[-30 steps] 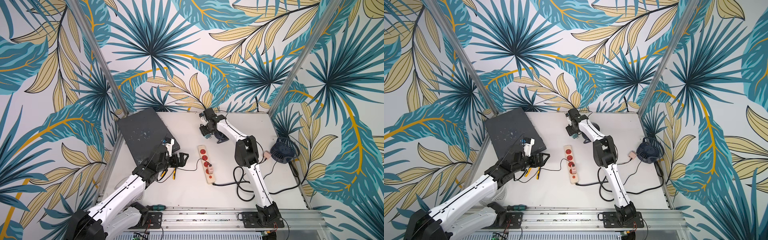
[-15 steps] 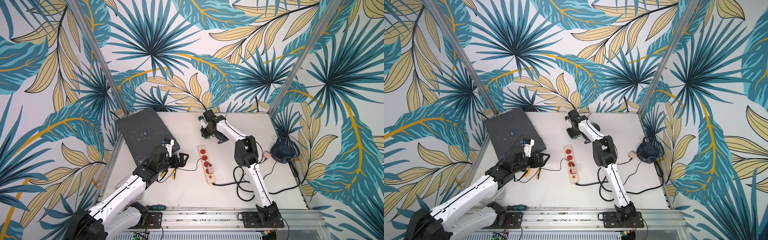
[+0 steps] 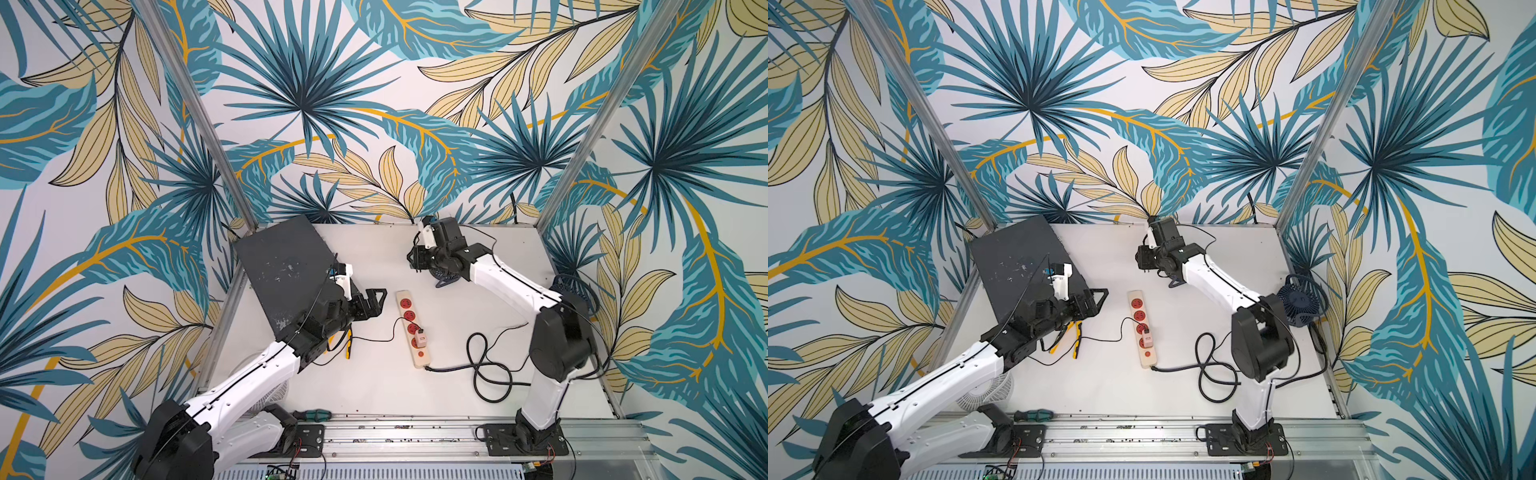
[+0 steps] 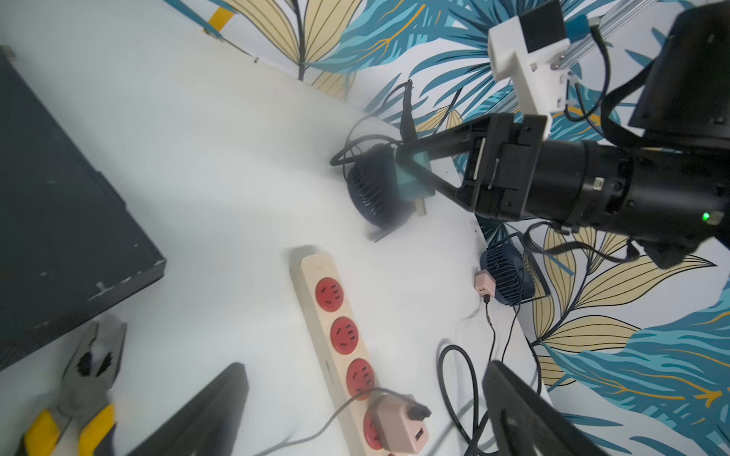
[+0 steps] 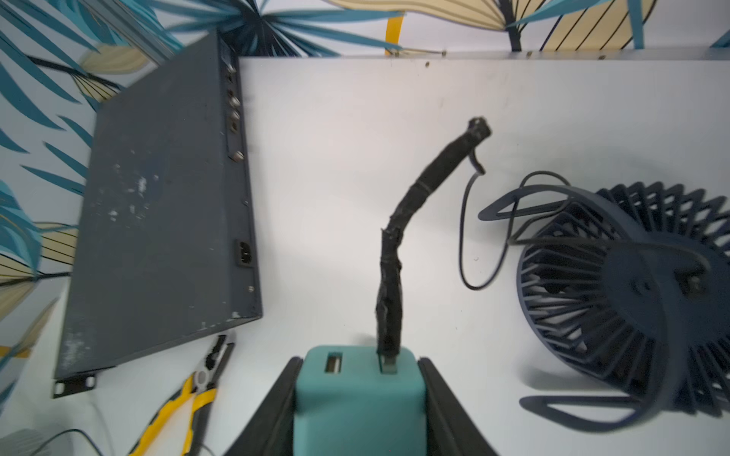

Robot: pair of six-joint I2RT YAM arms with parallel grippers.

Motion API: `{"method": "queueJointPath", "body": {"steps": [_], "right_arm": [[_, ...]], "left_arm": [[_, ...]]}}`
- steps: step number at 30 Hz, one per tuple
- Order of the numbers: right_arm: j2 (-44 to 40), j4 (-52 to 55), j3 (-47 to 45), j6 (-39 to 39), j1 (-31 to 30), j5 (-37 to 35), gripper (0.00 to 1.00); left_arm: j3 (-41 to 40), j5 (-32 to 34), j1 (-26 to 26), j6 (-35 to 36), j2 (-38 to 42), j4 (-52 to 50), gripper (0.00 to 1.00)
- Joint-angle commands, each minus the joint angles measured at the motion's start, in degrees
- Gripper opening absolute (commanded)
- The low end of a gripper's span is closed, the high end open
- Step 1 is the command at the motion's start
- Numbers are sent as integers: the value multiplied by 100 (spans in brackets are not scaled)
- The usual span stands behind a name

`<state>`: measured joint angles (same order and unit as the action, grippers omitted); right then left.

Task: Plug the desk fan into the power strip
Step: Pick up the plug from the center of the board.

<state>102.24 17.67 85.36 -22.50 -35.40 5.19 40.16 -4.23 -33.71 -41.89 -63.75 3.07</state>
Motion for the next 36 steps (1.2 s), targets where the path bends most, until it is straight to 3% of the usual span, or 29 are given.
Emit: {"method": "queueJointPath", "body": {"steps": [1,9,13,23,33,36], "right_arm": [[-553,-1071,-958,-1278,-77,-64,34],[-2036,-1901,-2544,-2950,-128,3,35],[-2480,-2218,-2969,-3490,-134,139,35],[-2998,-2435,-3489,-4005,-139,379,35],[-3107,-2811,-3666,-4363,-140,620,35],[-3151,-2981,-3748,-4551,-134,719,35]], "left_arm": [[308,405,-290,-171,-272,471,94],[1024,707,-1054,-72,-1079,592,88],[1340,736,-1251,-121,-1505,549,79],[1894,850,-1417,-107,-2085,648,64],[2083,702,-1470,-70,-2361,843,65],[2186,691,-1488,16,-2457,896,61]]}}
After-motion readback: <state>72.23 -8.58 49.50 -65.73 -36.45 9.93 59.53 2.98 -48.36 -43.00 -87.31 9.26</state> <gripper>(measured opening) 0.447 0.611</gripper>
